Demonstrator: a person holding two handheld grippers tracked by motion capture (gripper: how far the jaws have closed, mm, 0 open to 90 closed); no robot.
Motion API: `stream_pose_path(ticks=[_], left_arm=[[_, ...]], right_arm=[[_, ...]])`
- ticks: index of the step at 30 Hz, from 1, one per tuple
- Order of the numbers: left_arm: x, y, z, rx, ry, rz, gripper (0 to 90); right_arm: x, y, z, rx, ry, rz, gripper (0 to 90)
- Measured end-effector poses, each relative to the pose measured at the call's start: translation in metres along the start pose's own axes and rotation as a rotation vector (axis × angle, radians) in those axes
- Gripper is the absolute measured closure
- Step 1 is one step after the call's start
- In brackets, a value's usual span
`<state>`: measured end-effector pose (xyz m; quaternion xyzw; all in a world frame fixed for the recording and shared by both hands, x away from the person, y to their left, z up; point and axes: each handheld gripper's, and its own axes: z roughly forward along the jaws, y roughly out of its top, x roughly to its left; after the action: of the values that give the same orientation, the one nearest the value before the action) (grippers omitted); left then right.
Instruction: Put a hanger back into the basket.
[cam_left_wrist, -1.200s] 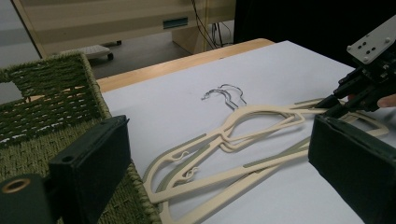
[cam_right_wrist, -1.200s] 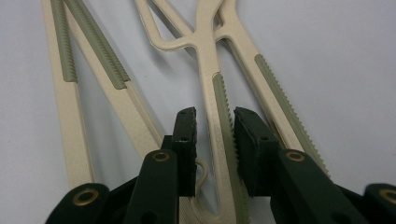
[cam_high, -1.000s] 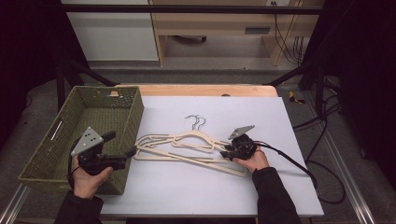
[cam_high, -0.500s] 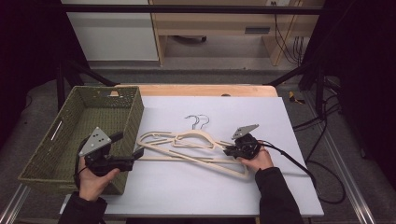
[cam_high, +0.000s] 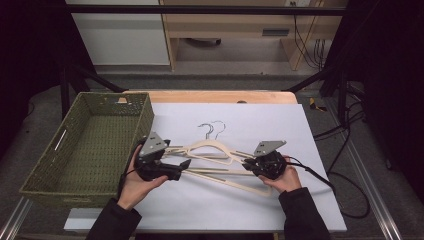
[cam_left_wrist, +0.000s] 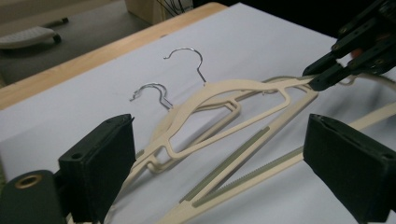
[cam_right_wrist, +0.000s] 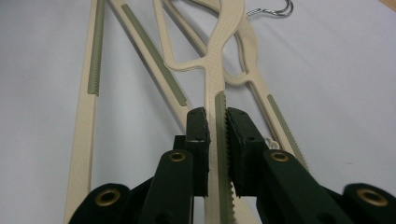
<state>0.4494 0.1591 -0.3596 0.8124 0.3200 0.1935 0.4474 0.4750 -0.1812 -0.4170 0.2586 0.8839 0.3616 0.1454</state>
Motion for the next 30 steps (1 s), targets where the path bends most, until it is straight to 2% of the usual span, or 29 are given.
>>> stream_pose_path(ticks=[4,6,8,10,15,19,20,23,28,30], left_arm=[[0.003,0.004,0.03,0.056,-0.014,0.014,12.4],[0.007,0.003,0.043,0.071,-0.024,0.013,17.5],[0.011,0.002,0.056,0.088,-0.041,-0.007,20.2],[0.014,0.0,0.067,0.103,-0.049,-0.014,22.8],[0.021,-0.005,0.093,0.155,-0.064,-0.021,25.5],[0.024,-0.01,0.113,0.218,-0.062,0.004,27.4],[0.024,-0.011,0.117,0.231,-0.058,0.01,27.6],[0.022,-0.013,0.124,0.26,-0.06,0.037,35.9],[0.021,-0.016,0.127,0.286,-0.06,0.07,56.2],[0.022,-0.016,0.125,0.295,-0.088,0.084,62.5]], right_arm=[[0.004,-0.003,-0.006,-0.005,-0.003,-0.001,79.9],[0.006,-0.003,-0.008,-0.012,0.003,-0.006,79.9],[0.007,-0.004,-0.008,-0.012,0.009,-0.01,79.9],[0.009,-0.004,-0.01,-0.003,0.006,0.002,79.9],[0.01,-0.005,-0.012,-0.016,0.016,-0.006,79.9],[0.013,-0.003,-0.012,-0.008,0.022,-0.021,79.9],[0.014,-0.003,-0.012,-0.011,0.027,-0.018,79.9],[0.015,-0.001,-0.013,-0.014,0.038,-0.038,79.9],[0.016,-0.001,-0.013,-0.009,0.04,-0.047,79.9],[0.016,-0.001,-0.013,-0.011,0.045,-0.052,79.8]])
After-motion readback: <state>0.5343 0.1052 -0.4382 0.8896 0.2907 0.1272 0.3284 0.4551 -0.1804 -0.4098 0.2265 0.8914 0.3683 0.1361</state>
